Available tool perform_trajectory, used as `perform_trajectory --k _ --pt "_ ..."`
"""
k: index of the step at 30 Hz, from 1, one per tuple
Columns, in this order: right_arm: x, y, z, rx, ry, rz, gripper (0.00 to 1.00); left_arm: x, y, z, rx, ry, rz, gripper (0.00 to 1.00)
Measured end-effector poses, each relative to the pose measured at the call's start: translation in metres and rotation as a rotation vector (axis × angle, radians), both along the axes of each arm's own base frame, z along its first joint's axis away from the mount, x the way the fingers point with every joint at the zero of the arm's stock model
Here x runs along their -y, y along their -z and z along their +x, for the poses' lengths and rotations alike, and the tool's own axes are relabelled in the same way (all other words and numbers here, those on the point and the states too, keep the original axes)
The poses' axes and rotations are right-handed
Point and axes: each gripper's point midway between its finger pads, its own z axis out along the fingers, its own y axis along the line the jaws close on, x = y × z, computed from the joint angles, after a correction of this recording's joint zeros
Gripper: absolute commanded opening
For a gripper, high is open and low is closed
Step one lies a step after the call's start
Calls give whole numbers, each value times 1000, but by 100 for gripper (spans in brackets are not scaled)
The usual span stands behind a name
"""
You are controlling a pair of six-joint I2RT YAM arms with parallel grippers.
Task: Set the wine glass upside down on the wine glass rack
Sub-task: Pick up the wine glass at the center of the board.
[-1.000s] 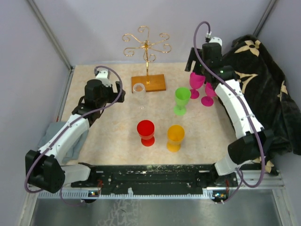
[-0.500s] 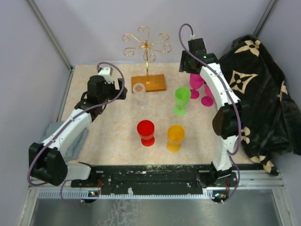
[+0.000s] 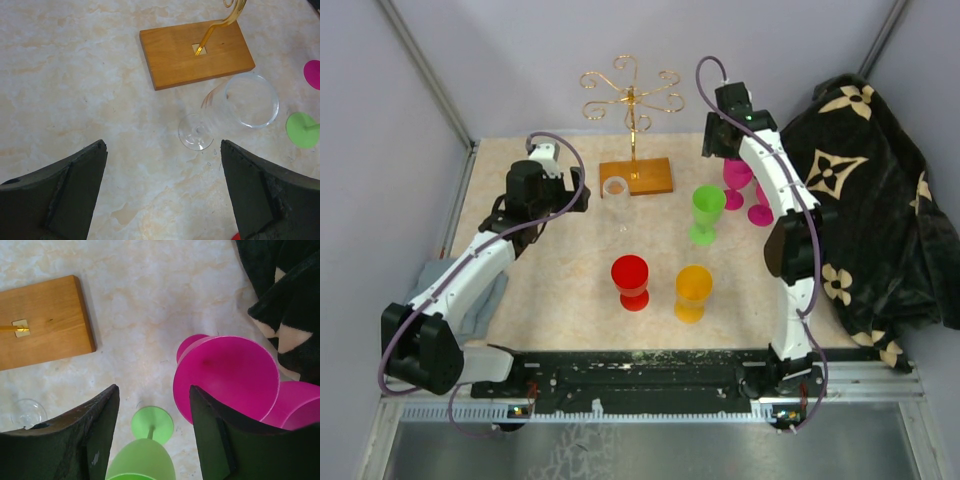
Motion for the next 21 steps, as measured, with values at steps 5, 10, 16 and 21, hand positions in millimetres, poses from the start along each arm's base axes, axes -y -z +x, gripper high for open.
perform_trajectory --k 5,10,16,21 --pt "3 9 0 -21 9 -19 58 -1 0 0 1 -6 1 100" --pt "5 25 2 -52 12 -40 52 -1 0 0 -1 -8 -2 100" --pt "5 34 3 -70 7 -53 42 -1 2 -1 -9 -10 -3 100" --pt "8 34 4 -68 10 -63 27 -1 2 -1 -12 -14 -8 100"
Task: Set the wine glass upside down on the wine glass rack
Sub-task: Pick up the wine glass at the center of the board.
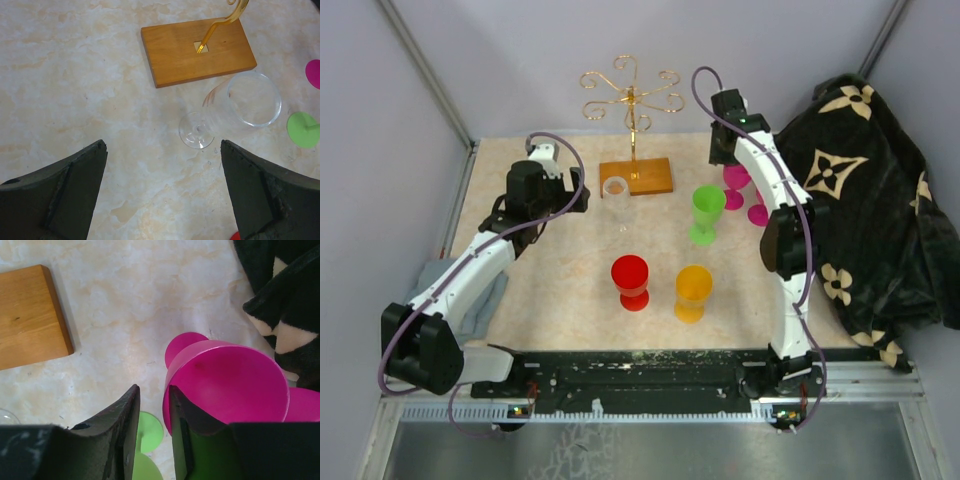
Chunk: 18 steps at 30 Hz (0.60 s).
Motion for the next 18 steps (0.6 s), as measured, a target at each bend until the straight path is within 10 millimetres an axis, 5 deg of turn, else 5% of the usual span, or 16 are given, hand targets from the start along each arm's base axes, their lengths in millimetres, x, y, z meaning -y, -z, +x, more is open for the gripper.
perform_trajectory --k 5,8,18 --pt "4 1 1 0 9 -11 19 0 0 0 -2 -1 -3 100" --pt "5 4 2 -5 12 -18 0 0 1 -1 -5 -3 -5 100" --pt "9 6 4 2 26 -36 0 0 -2 -2 1 -3 -8 100"
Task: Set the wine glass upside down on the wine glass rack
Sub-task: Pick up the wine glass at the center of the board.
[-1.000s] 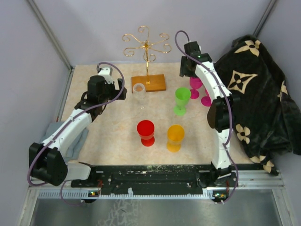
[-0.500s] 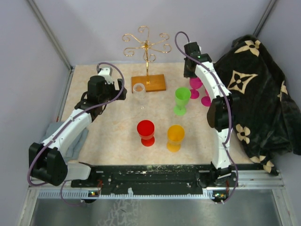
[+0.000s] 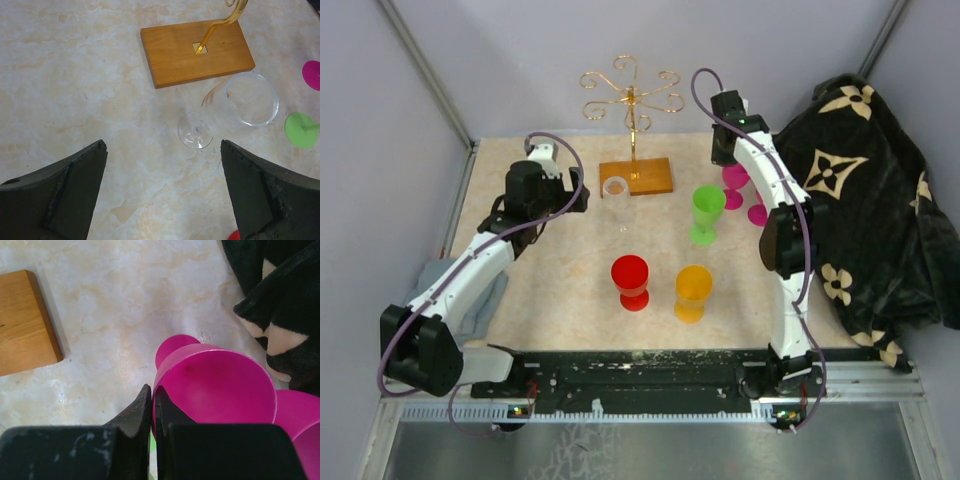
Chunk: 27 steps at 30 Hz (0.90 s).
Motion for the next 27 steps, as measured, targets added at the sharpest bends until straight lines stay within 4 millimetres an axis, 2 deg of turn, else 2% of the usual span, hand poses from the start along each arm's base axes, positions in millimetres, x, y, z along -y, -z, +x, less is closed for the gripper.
perform_trajectory --k 7,11,15,20,22,27 --pt "1 -6 3 23 7 -3 0 -1 0 0 -1 -2 1 100" --pt "2 -31 3 88 11 9 0 -3 -5 -1 -8 -13 10 100" --pt "4 -83 -1 221 10 39 0 -5 -23 4 24 -31 6 99" --pt "7 -167 -16 464 4 105 0 -4 -52 10 74 -36 -11 98" --pt "6 -197 -23 565 -5 140 0 -1 -68 12 98 -30 -27 97" --pt "2 -255 -43 764 -35 216 0 10 -120 16 179 2 -102 98"
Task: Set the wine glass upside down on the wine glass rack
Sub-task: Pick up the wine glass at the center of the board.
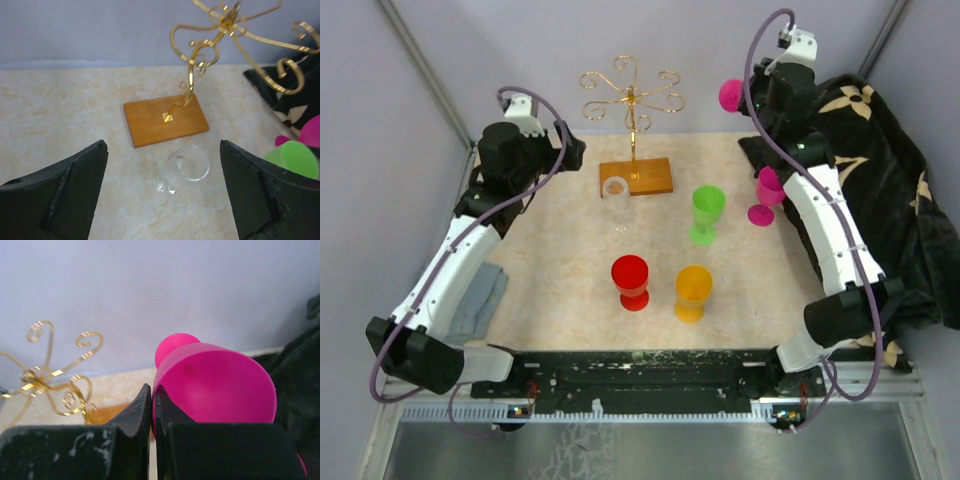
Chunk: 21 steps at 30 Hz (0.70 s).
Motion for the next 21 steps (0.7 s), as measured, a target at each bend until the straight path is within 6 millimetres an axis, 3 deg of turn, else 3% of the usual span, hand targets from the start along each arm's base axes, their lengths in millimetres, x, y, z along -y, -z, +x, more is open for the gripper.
perform_trajectory --k 6,12,15,21 --pt "-15 -64 -15 217 -90 129 0 14 -63 -6 105 72 -90 98" --pt "-48 -108 -32 359 -282 310 0 34 -115 -15 195 207 -198 97" --pt "-65 -131 -42 411 -392 393 0 35 -129 -9 213 278 -269 95" --pt "-91 -168 -58 490 -619 547 0 4 -128 23 191 314 -425 95"
